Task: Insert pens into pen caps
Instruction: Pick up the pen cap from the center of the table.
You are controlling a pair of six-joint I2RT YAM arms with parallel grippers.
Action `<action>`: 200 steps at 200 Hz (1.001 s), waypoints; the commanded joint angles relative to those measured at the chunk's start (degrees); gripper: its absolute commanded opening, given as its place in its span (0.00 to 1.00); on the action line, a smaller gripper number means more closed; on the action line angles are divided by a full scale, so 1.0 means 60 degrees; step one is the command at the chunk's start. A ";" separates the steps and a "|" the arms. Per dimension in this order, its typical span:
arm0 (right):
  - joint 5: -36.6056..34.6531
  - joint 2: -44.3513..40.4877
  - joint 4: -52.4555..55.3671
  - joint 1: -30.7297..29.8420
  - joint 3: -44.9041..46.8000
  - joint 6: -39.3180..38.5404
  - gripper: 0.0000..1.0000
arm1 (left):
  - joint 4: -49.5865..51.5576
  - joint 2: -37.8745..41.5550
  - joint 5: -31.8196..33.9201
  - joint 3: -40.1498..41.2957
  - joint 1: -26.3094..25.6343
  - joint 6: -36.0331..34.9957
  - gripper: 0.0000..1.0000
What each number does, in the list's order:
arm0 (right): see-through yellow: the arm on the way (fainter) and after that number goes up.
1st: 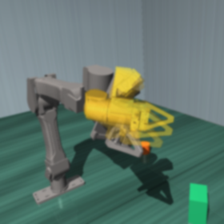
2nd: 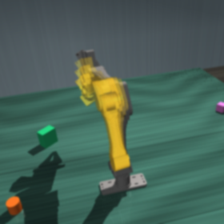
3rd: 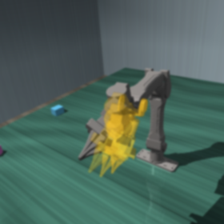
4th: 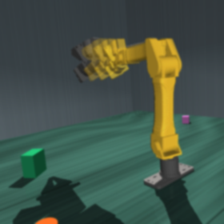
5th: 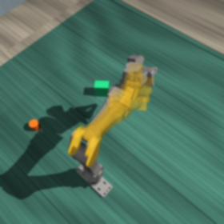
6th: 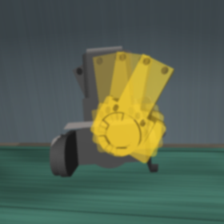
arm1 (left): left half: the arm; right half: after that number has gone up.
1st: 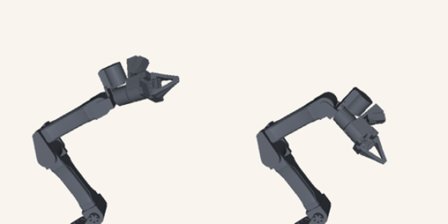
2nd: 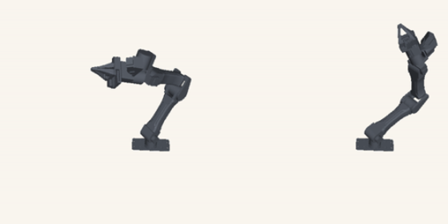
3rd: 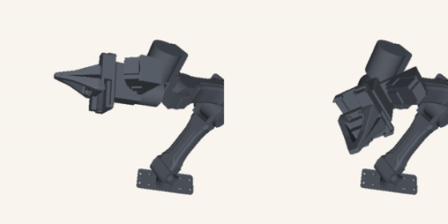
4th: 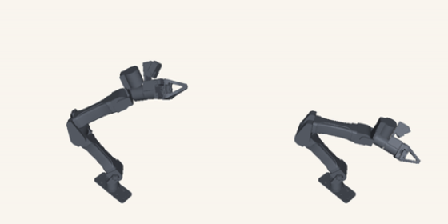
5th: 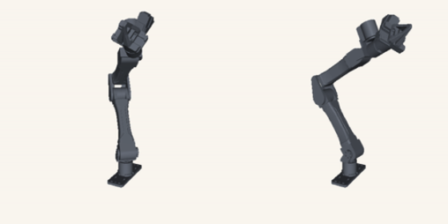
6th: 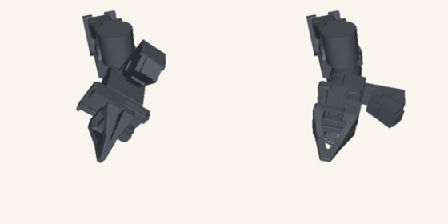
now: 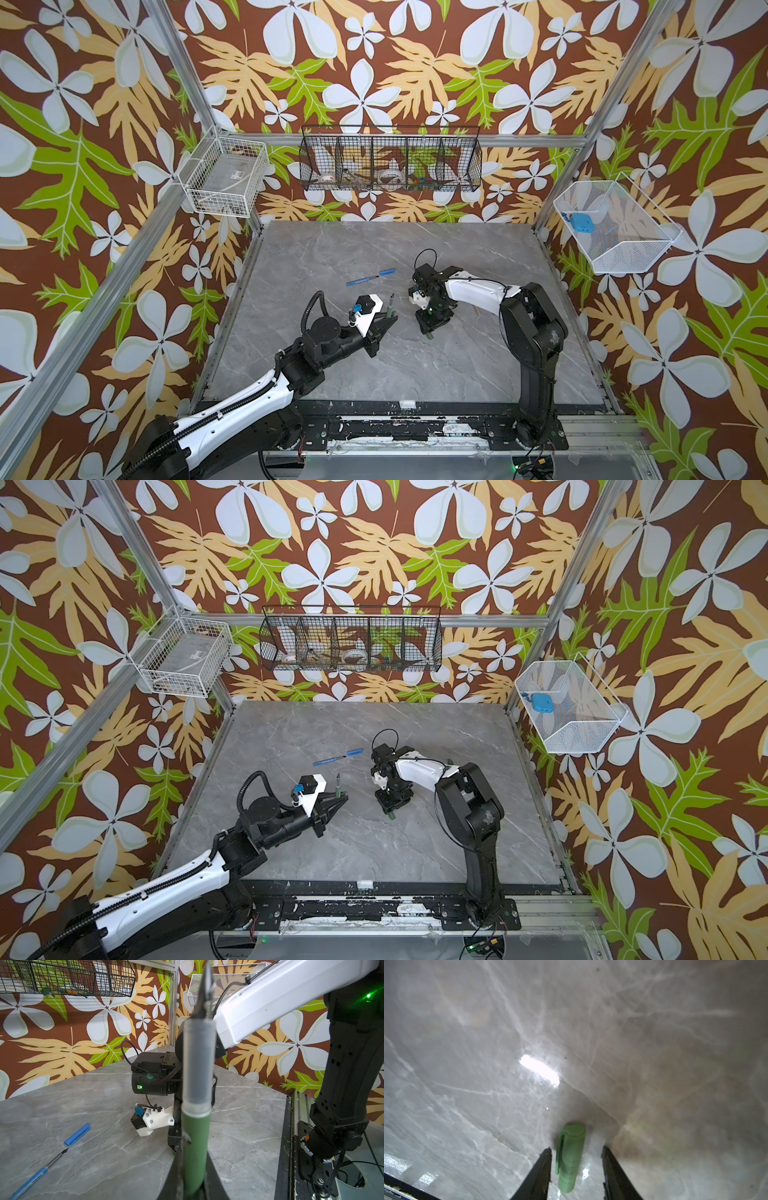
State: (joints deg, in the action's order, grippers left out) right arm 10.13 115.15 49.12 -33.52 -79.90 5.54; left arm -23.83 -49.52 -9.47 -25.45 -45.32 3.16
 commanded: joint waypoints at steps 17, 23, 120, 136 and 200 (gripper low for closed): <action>-0.0411 0.0371 0.0287 -0.0078 0.0108 0.0029 0.38 | -0.0119 0.0043 0.0041 0.0012 0.0009 -0.0072 0.00; -0.0457 0.0439 0.0287 -0.0108 0.0115 0.0065 0.37 | -0.0133 0.0042 0.0041 0.0009 0.0009 -0.0072 0.00; -0.1277 0.0543 0.0023 -0.0448 0.0316 0.0548 0.20 | -0.0137 -0.0133 0.0157 0.0001 0.0009 -0.0130 0.00; -0.1314 0.0212 -0.0210 -0.0450 0.0360 0.0625 0.16 | -0.0291 -0.0248 0.0315 0.0106 0.0009 -0.0159 0.00; -0.1232 -0.1884 -0.1699 -0.0376 0.1290 0.0952 0.06 | -0.0506 -0.0804 0.0231 -0.0194 0.0009 -0.0073 0.00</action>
State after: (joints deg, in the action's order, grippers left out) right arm 2.79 107.50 43.16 -35.99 -73.69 10.11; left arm -24.27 -53.98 -8.03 -25.76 -45.32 2.74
